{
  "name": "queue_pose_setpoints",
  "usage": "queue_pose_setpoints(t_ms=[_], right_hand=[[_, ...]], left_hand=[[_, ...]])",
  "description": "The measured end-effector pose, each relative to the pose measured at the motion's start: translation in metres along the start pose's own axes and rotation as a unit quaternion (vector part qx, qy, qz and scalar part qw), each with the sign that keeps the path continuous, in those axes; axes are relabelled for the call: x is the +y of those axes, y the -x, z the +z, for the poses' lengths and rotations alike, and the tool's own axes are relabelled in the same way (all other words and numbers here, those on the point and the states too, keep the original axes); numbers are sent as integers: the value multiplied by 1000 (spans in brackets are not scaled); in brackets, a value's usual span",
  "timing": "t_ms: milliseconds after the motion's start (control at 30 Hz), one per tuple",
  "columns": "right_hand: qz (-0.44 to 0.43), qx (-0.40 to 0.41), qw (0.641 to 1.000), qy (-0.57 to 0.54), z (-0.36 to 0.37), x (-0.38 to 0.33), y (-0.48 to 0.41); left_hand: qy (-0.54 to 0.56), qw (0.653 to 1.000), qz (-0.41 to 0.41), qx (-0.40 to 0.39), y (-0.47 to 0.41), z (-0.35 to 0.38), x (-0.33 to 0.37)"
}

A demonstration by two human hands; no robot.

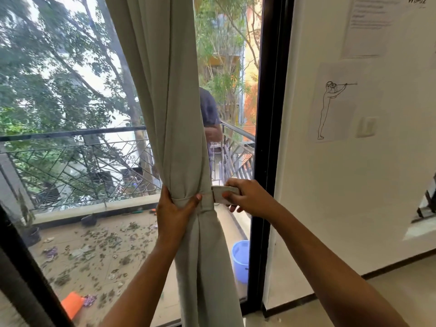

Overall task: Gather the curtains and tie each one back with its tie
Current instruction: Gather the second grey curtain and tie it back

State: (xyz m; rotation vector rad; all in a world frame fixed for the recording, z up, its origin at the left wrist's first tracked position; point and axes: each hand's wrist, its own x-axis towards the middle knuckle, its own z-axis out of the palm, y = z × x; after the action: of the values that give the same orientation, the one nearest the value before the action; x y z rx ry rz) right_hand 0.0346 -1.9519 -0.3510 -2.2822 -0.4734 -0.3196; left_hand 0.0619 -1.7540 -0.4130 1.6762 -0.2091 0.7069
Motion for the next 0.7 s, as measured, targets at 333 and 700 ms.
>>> queue_pose_setpoints(t_ms=[333,700], right_hand=[[41,78,995,-36,1,8,26],[78,132,981,-119,43,-14,20]], left_hand=[[20,1000,6,3,8,10,3],[374,903,-117,-175,41,-8,16]])
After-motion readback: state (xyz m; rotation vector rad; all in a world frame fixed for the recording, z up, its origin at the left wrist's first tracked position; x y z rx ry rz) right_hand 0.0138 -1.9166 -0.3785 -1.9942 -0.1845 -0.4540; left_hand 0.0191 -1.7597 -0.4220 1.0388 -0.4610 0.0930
